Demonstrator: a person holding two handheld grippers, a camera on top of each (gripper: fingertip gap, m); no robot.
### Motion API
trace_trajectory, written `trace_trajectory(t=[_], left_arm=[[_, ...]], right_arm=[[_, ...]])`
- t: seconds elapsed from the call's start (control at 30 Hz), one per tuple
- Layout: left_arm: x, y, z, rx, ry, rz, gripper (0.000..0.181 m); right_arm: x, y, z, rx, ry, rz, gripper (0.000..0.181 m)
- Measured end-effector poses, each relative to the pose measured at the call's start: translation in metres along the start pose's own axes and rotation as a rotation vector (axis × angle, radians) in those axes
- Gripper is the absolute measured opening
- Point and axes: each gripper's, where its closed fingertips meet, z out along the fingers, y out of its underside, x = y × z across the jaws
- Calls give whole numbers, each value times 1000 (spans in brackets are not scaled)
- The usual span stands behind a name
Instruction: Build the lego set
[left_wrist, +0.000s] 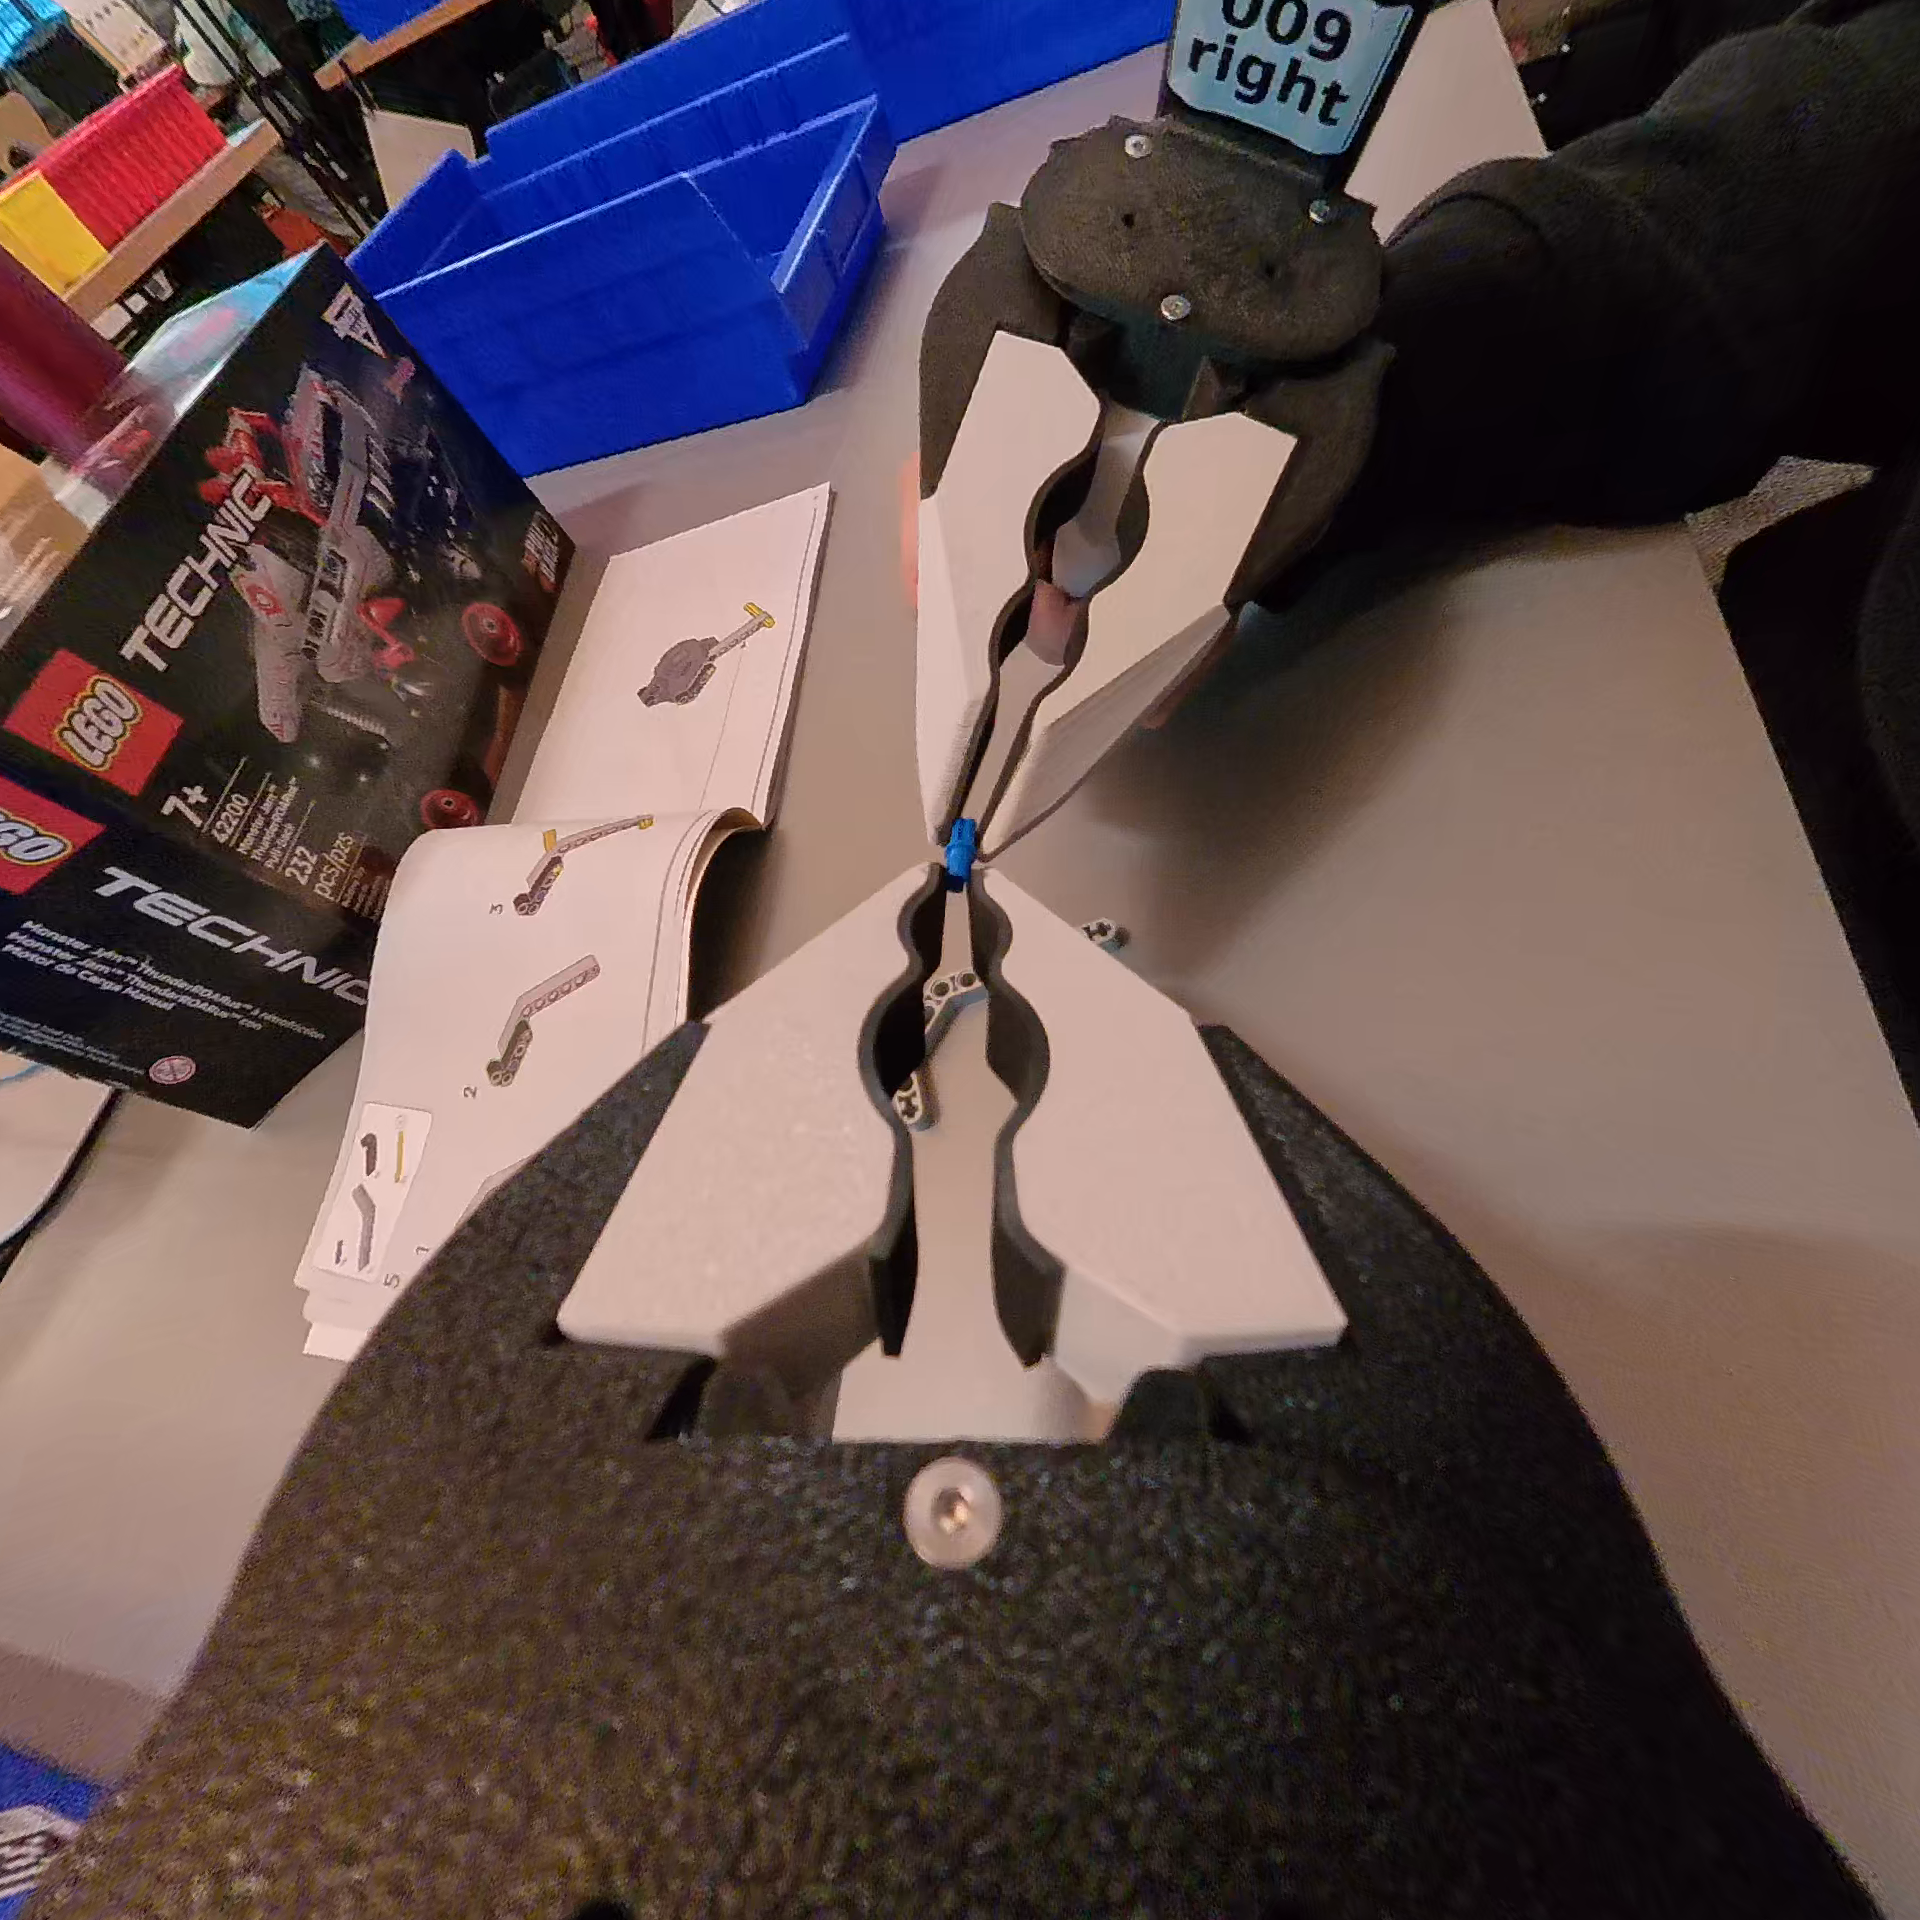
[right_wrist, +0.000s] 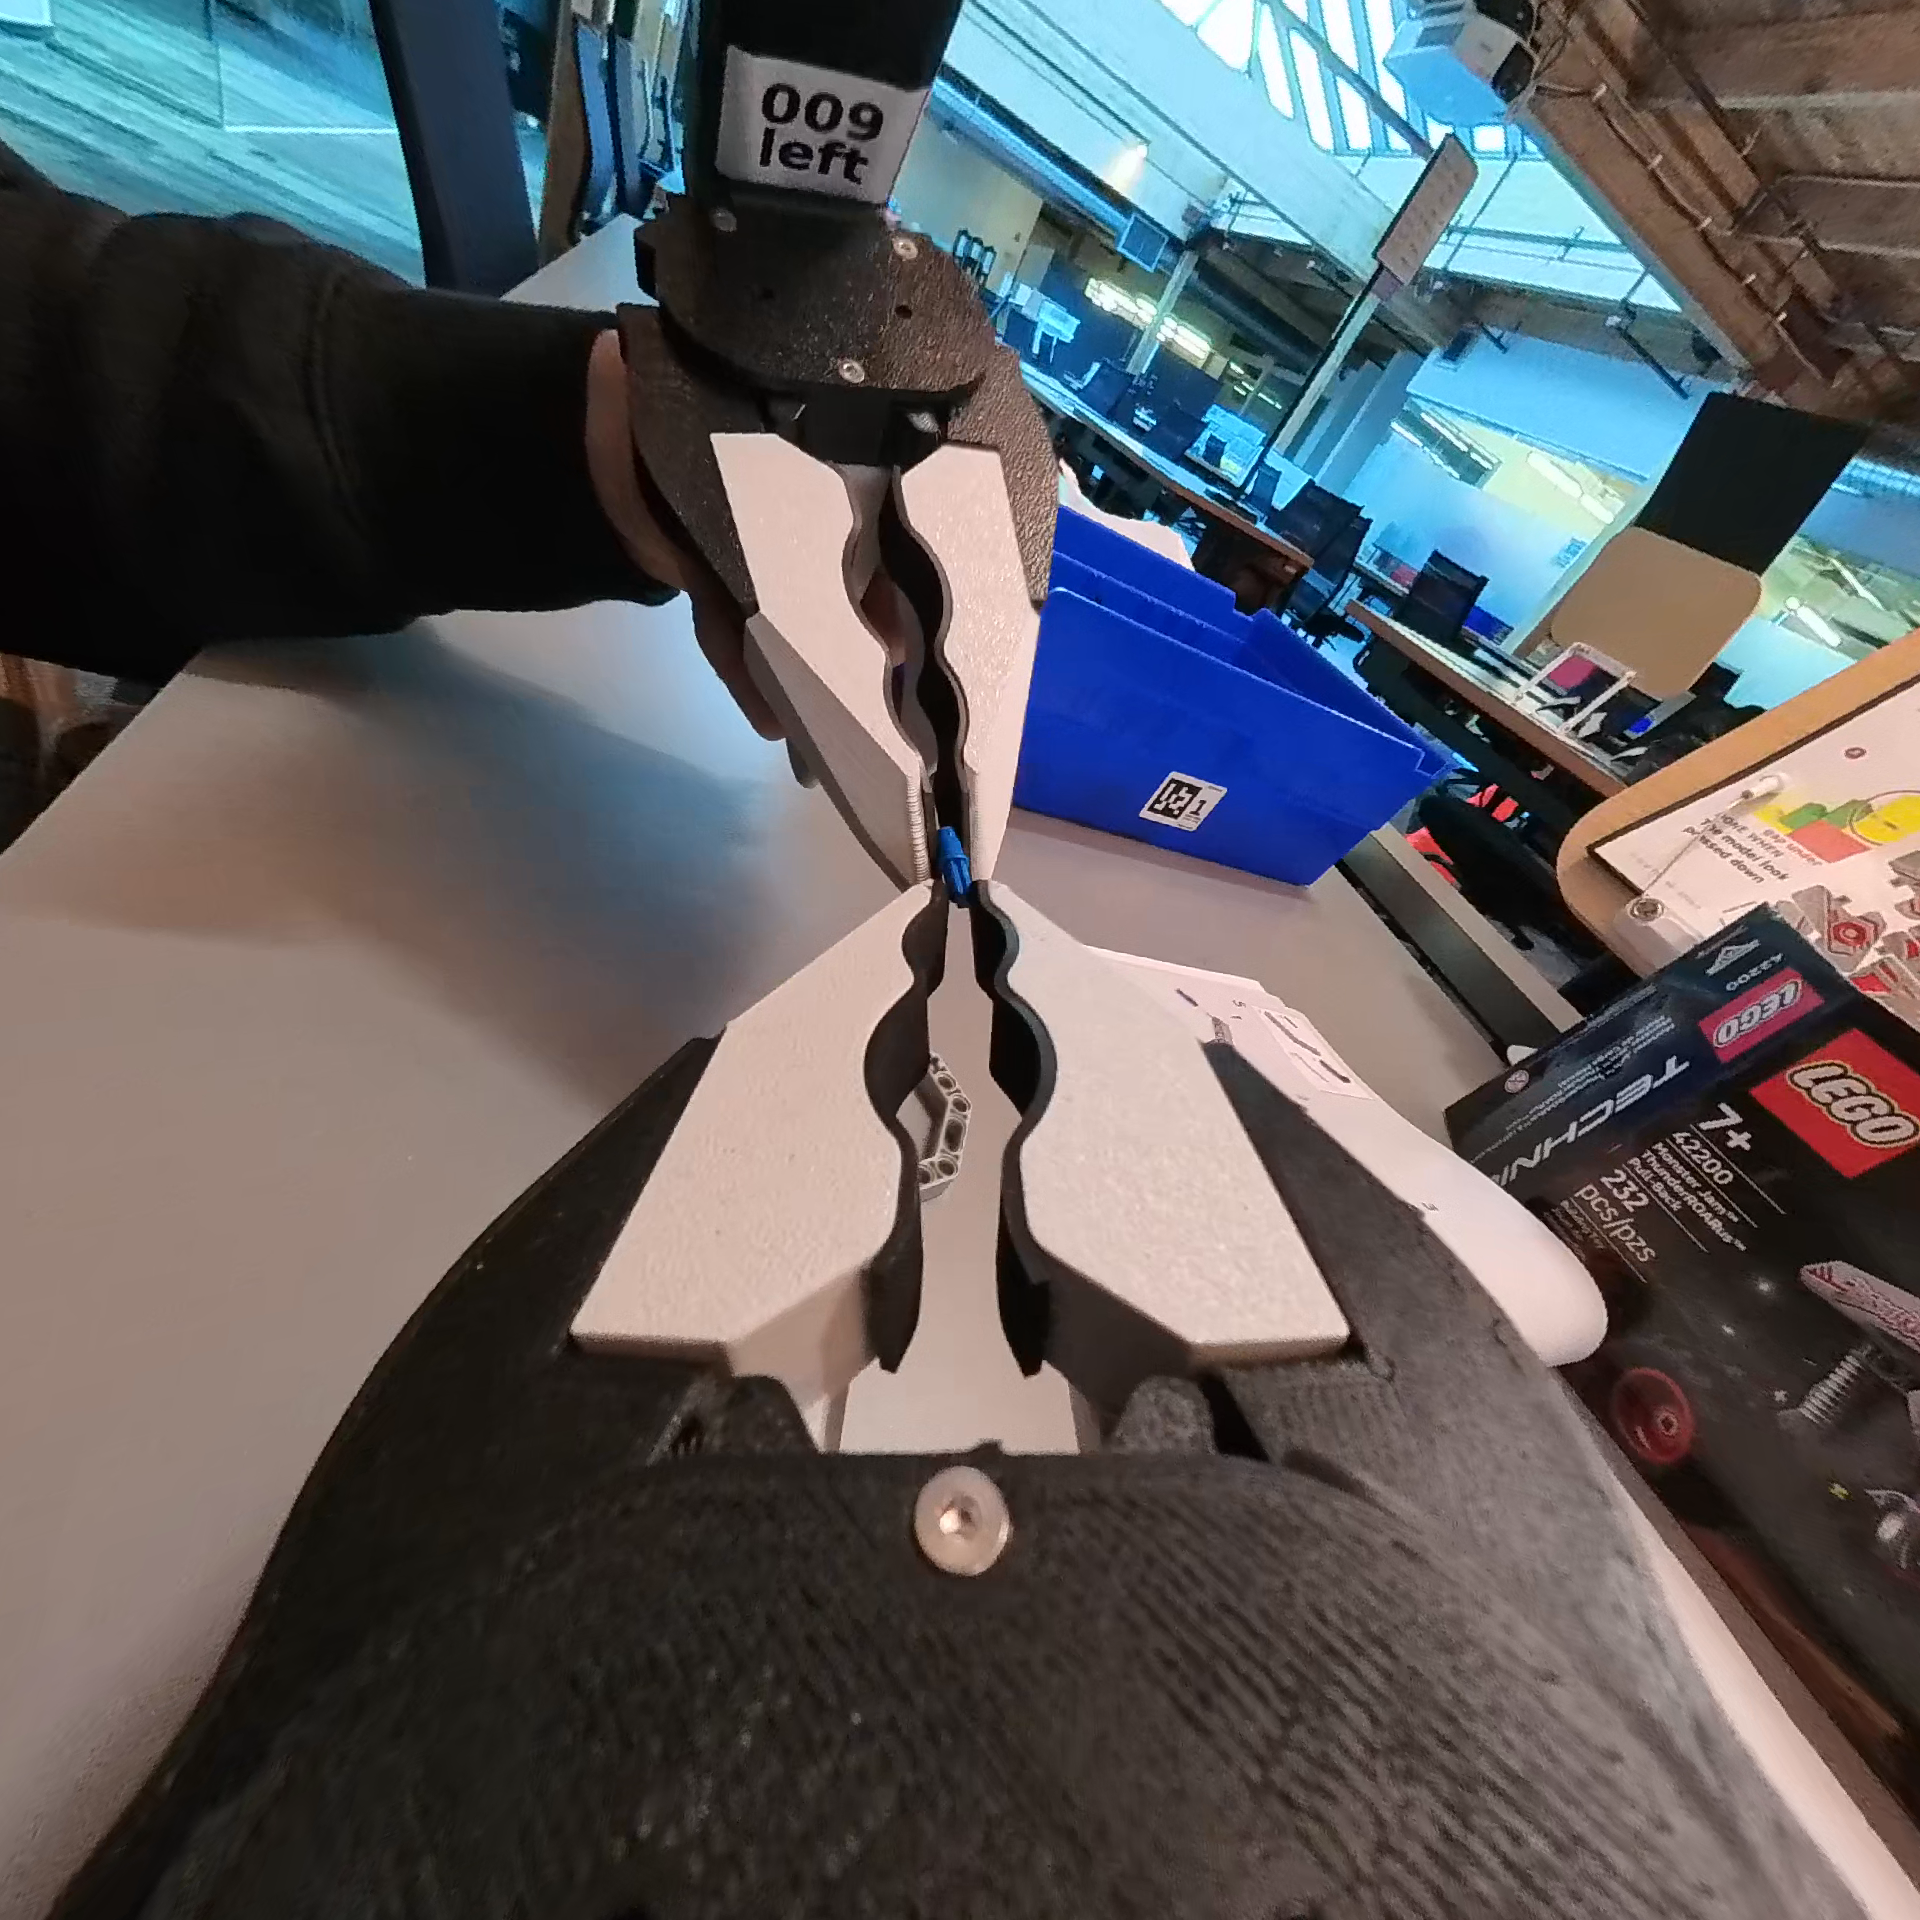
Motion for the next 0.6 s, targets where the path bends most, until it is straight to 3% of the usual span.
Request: trace_trajectory(t=[0.03,0.3,0.6], left_arm=[[0,0,0,7,0,1,1],[-3,-7,-15,89,23,-72,7],[0,-13,-12,118,44,-112,2]], right_arm=[[0,0,0,-1,-1,5,2],[2,-4,-2,32,-10,56,2],[2,-7,-2,44,7,22,2]])
